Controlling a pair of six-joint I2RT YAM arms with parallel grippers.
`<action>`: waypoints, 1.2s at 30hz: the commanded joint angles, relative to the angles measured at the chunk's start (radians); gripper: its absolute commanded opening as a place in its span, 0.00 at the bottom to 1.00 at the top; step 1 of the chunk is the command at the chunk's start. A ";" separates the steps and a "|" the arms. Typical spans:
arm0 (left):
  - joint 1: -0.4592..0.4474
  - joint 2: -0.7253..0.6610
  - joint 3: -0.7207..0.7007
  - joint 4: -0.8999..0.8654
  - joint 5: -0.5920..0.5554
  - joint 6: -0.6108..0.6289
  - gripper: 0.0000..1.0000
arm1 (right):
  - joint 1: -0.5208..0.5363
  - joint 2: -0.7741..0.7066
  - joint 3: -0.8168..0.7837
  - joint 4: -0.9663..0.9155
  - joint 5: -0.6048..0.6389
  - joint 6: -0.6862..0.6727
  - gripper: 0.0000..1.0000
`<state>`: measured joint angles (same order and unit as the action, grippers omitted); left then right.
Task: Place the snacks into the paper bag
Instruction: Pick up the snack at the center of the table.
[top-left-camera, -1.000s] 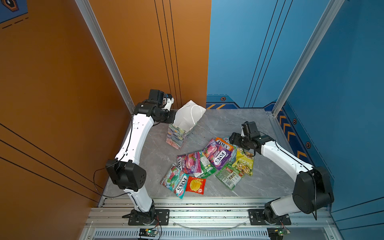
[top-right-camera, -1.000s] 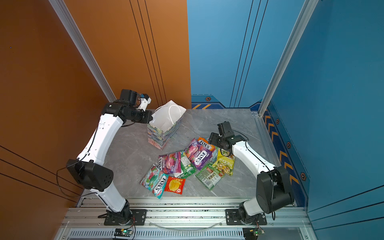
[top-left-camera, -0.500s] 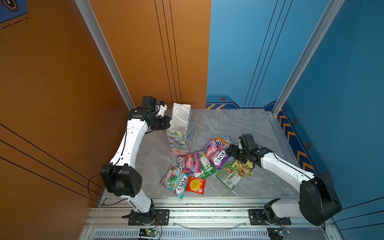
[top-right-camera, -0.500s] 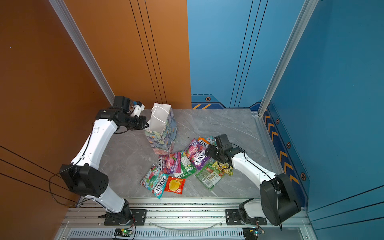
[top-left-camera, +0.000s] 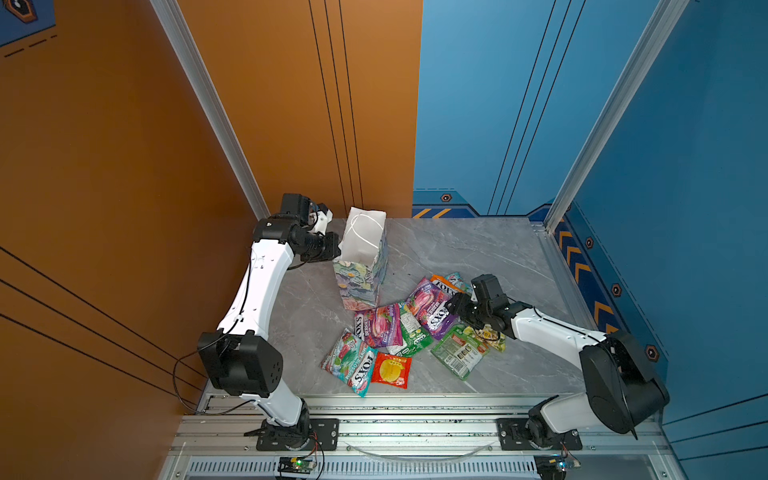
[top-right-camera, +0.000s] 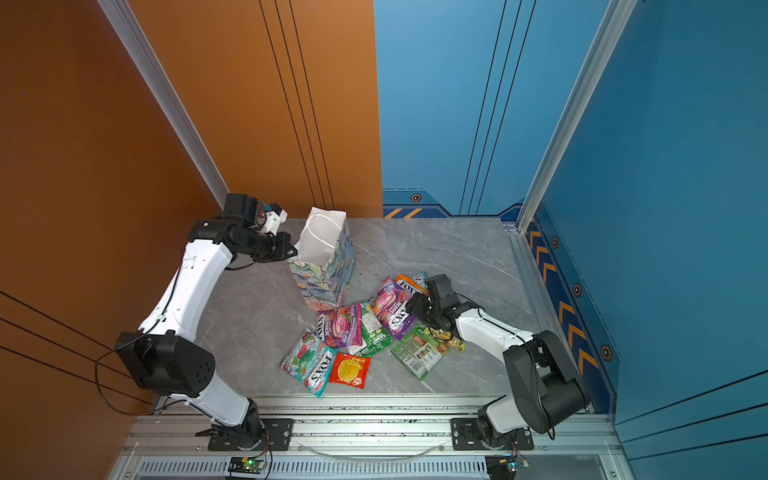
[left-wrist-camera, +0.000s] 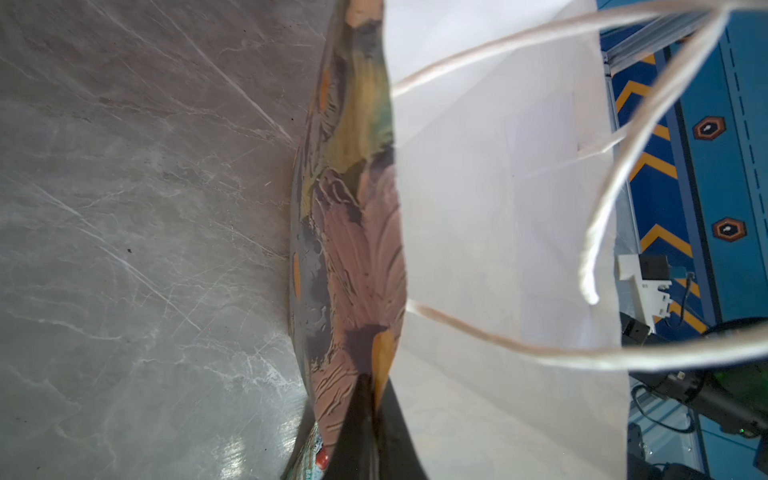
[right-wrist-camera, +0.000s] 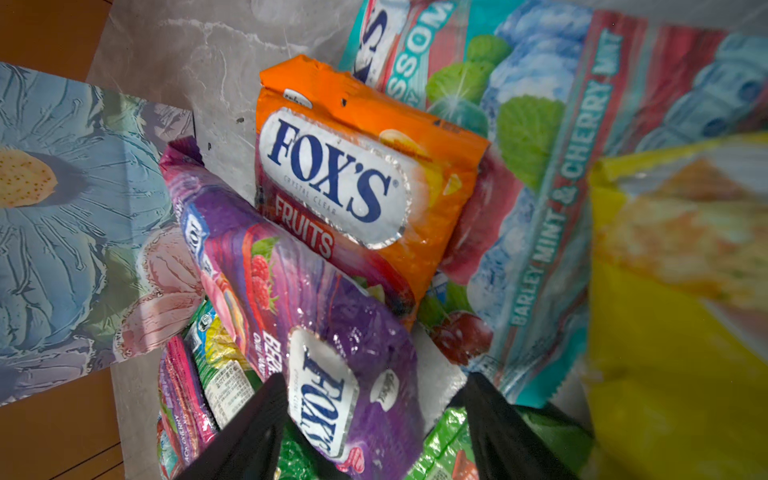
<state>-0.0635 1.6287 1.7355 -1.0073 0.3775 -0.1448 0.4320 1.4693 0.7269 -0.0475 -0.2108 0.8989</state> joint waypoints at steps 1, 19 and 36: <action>0.008 0.006 0.013 -0.014 0.040 -0.023 0.22 | 0.006 0.023 -0.036 0.123 -0.041 0.057 0.63; 0.019 0.014 0.013 0.019 0.047 -0.088 0.22 | 0.025 -0.017 0.052 0.127 -0.089 0.011 0.00; 0.015 0.016 0.008 0.027 0.073 -0.110 0.01 | 0.039 -0.056 0.594 -0.134 -0.078 -0.067 0.00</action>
<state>-0.0517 1.6329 1.7355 -0.9909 0.4179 -0.2520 0.4667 1.4014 1.2144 -0.1352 -0.2916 0.8745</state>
